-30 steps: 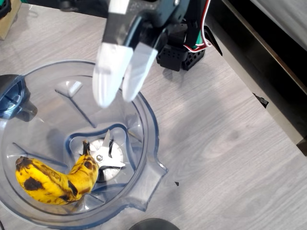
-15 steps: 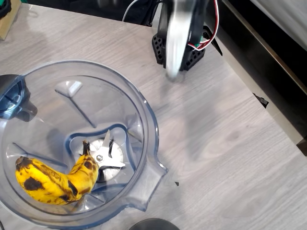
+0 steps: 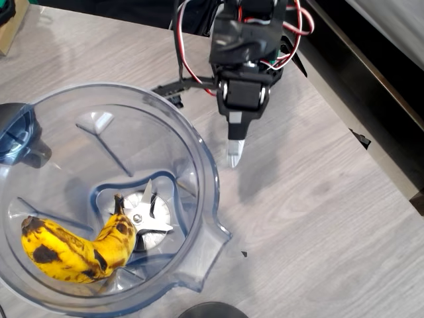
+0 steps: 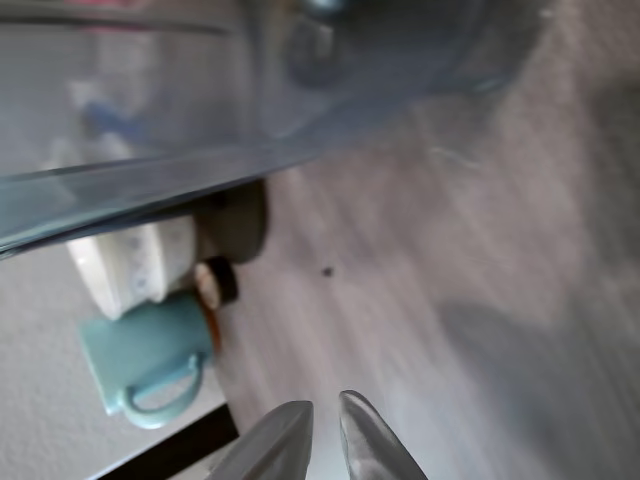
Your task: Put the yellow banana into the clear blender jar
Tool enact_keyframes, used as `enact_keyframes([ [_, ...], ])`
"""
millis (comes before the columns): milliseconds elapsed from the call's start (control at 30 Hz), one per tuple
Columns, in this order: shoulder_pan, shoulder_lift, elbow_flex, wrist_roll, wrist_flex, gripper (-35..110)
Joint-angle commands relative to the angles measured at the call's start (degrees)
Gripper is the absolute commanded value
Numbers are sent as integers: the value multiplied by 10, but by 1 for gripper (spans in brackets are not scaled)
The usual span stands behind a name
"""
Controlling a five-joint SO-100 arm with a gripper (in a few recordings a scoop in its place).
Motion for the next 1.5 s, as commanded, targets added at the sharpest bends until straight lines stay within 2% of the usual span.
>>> enact_keyframes([
  [0, 4, 44, 52, -6, 10, 0],
  [267, 8, 44, 152, -7, -13, 0],
  [433, 7, 44, 156, 3, 29, 0],
  [533, 4, 44, 156, 8, 105, 0],
  [1467, 7, 44, 157, 4, 105, 0],
])
